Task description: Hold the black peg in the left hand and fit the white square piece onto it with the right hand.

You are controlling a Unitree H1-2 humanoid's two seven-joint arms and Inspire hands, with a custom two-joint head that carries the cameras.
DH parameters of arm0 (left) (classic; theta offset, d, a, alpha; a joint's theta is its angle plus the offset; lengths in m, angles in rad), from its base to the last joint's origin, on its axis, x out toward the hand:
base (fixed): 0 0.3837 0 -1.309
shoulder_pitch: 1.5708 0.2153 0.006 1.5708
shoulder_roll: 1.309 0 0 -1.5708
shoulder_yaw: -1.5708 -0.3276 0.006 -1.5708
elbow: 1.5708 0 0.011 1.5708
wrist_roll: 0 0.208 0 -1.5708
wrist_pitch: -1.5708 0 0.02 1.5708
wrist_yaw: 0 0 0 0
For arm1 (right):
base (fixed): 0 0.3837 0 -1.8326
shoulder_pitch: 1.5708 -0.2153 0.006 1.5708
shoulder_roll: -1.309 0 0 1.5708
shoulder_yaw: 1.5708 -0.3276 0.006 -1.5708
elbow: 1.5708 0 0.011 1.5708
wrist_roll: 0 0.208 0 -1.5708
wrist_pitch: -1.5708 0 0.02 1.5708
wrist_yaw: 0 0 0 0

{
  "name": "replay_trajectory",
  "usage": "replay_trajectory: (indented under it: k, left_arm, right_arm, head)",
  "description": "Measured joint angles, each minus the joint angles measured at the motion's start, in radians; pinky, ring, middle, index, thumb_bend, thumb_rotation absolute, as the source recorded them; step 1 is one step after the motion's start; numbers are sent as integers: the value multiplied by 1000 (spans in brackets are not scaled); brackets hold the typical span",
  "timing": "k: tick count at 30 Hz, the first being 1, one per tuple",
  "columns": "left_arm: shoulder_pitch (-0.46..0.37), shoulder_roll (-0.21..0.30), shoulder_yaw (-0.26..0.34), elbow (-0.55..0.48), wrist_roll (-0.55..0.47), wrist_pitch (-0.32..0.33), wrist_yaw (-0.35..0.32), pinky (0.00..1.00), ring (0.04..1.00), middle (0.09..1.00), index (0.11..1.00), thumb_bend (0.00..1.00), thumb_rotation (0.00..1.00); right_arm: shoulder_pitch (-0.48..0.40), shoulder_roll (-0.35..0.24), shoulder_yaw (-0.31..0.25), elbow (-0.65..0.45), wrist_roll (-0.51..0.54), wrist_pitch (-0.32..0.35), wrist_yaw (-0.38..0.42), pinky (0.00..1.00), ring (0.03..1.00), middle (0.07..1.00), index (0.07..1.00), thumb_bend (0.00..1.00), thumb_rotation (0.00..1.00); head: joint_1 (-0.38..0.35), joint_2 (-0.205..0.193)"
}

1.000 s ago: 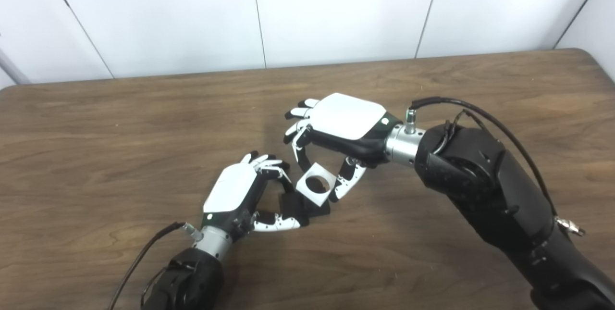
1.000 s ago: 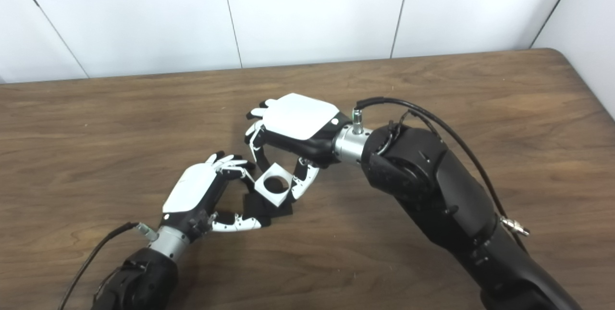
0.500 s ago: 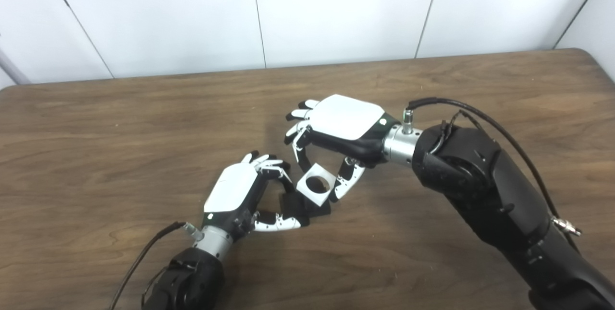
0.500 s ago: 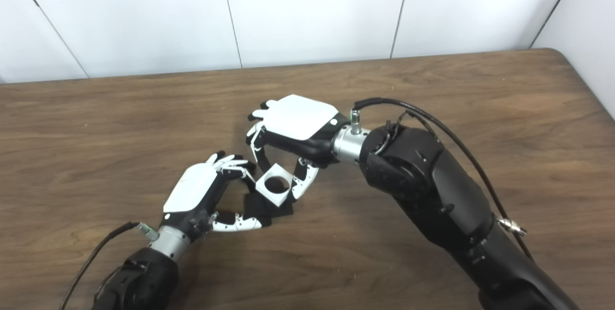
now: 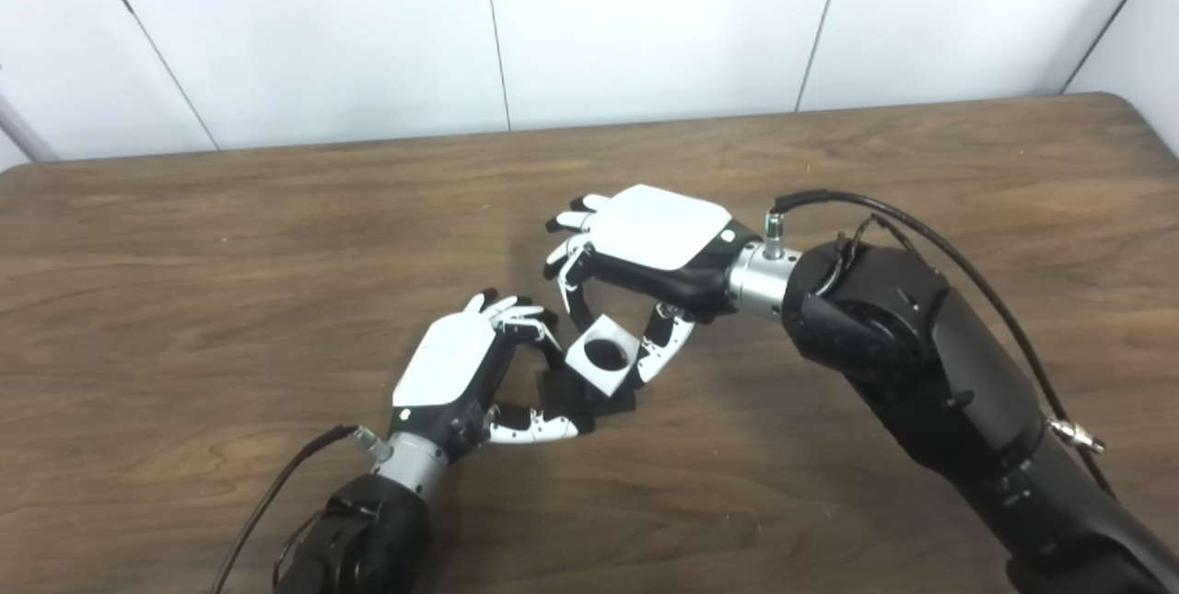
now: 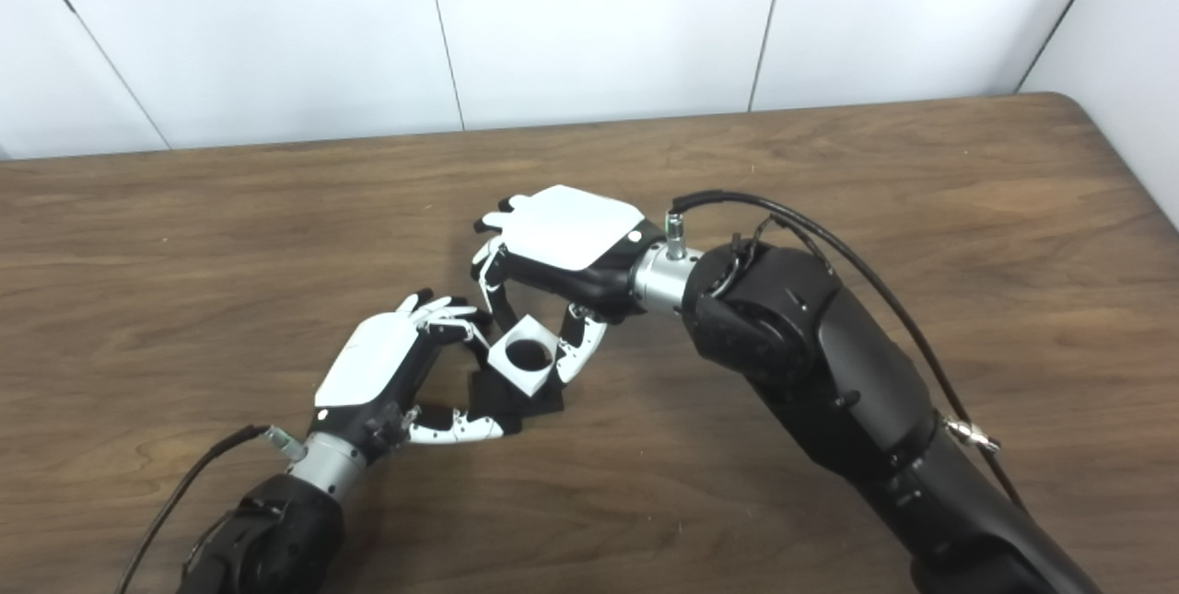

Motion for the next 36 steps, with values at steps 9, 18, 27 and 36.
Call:
replay_trajectory:
  k: [9, 18, 27, 36]
  left_arm:
    - [0, -5, -1, 2, 0, -1, 3, 1000, 881, 788, 486, 517, 57]
    - [0, -7, -2, 2, 2, -1, 3, 1000, 881, 784, 486, 517, 55]
    - [1, -11, -2, 2, 2, 2, 3, 1000, 883, 784, 485, 518, 54]
    - [2, -12, -2, 2, -1, 3, 5, 1000, 886, 784, 485, 518, 54]
  right_arm:
    - [4, 8, 0, 4, -2, 0, 0, 985, 955, 815, 485, 523, 134]
    - [7, 10, 1, 11, -6, -3, -2, 980, 954, 814, 485, 523, 135]
    - [7, 10, 1, 23, -6, -5, -3, 988, 955, 818, 485, 522, 135]
    - [9, 9, -1, 39, -5, -5, -9, 979, 944, 813, 485, 523, 134]
  head:
    - [3, 3]
    - [5, 3]
    - [3, 5]
    - [-6, 8]
